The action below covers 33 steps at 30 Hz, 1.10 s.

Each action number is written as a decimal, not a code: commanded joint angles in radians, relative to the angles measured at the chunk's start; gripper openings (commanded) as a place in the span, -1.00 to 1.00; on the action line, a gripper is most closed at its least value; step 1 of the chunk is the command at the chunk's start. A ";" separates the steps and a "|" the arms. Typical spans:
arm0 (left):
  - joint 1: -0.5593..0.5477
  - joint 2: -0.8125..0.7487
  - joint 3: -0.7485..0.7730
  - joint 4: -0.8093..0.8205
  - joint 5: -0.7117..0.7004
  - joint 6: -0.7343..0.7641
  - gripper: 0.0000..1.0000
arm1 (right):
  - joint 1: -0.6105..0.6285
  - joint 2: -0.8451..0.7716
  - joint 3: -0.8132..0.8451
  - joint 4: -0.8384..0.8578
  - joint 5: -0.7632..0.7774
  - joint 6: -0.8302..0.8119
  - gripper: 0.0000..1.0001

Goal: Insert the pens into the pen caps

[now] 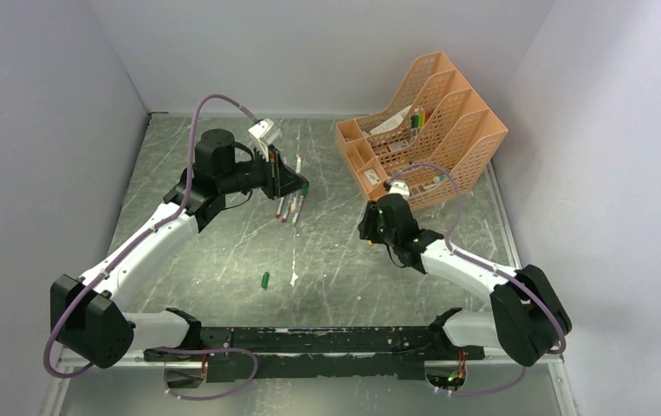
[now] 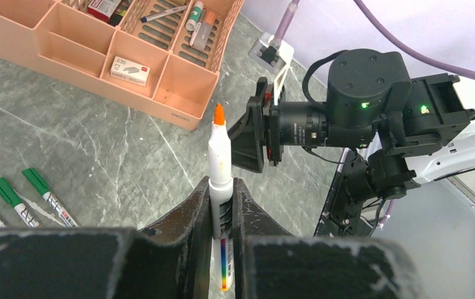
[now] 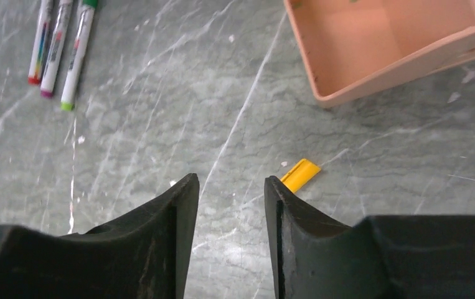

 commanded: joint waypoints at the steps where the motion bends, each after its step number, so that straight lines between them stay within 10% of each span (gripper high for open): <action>1: 0.008 -0.004 -0.008 0.029 0.015 0.000 -0.86 | -0.009 0.080 0.092 -0.158 0.143 0.071 -0.18; 11: 0.008 -0.015 -0.004 0.002 -0.010 0.024 -0.86 | 0.005 0.144 0.114 -0.231 0.240 0.194 0.13; 24: 0.008 -0.012 0.014 -0.037 -0.025 0.023 -0.86 | 0.009 0.253 0.110 -0.157 0.223 0.212 -0.16; 33: 0.009 -0.021 0.013 -0.060 -0.034 0.023 -0.86 | 0.023 0.320 0.144 -0.183 0.225 0.191 -0.86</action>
